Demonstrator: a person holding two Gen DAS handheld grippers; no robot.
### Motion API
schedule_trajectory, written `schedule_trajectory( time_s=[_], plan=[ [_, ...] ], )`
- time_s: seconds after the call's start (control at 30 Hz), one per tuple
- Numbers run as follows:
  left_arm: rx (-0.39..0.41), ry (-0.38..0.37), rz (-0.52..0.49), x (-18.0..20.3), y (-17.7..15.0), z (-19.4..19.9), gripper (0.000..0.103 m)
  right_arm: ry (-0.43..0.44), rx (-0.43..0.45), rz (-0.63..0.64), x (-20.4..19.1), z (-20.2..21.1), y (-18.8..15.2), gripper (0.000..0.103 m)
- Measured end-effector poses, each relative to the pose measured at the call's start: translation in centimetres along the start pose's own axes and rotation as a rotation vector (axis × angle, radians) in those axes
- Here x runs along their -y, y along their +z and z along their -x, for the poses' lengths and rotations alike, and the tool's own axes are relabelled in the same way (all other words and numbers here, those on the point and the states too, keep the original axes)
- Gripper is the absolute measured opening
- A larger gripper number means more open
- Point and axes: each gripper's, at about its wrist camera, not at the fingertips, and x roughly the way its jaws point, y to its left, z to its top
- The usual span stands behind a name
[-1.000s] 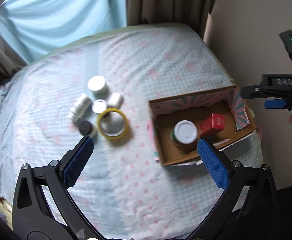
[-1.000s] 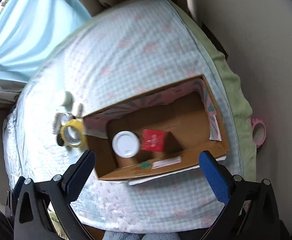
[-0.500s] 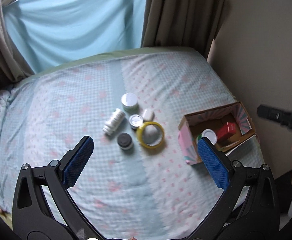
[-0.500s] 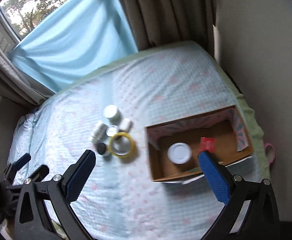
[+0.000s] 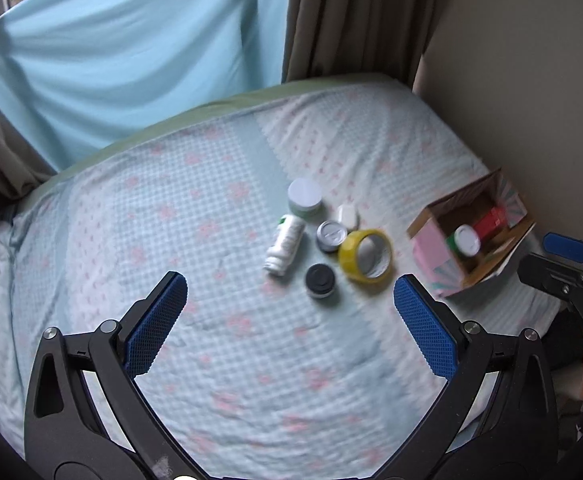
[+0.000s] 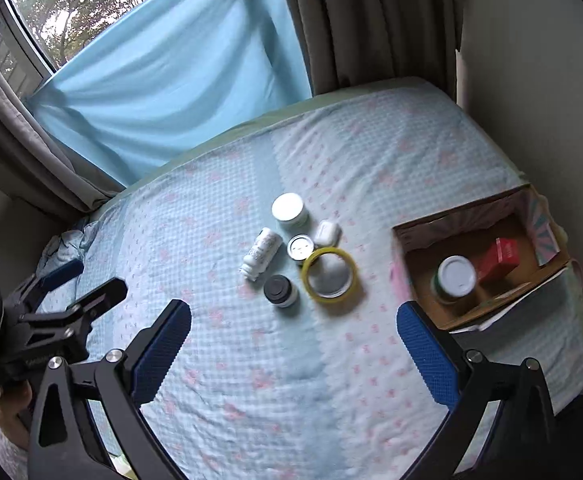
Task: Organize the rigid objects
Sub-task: 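Move both tools back over the remaining items, then grasp the white pill bottle with the left tool while the right tool grasps the yellow tape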
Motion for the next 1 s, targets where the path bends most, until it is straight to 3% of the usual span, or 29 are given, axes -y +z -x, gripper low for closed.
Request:
schedule_trajectory(
  time_s=[0.2,0.33,0.43,0.67,0.77,1.0],
  plan=[
    [-0.082,-0.011,-0.023,-2.5,0.4,-5.7,0.103,-0.014,0.018,-0.021,-1.1,-4.1,-1.4,0.103],
    [-0.140,-0.017,-0.027,-3.7,0.7,-9.7,0.103,0.006,0.011,-0.149,0.7,-7.9,-1.8,0.103],
    [-0.189,-0.041,-0.030,-4.6,1.1,-13.0,0.103,-0.008,-0.055,-0.253,2.4,-11.9,-2.1,0.103],
    [-0.271,-0.056,-0.095,-4.4,2.5,-20.9,0.103,0.071,-0.132,-0.388,5.4,-19.5,-2.9,0.103],
    [-0.305,-0.077,-0.119,-3.8,3.0,-24.2,0.103,0.039,-0.200,-0.398,6.1,-22.6,-3.1,0.103],
    [-0.375,-0.098,-0.188,-2.4,3.2,-30.8,0.103,0.017,-0.157,-0.451,7.0,-26.8,-4.0,0.103]
  ],
)
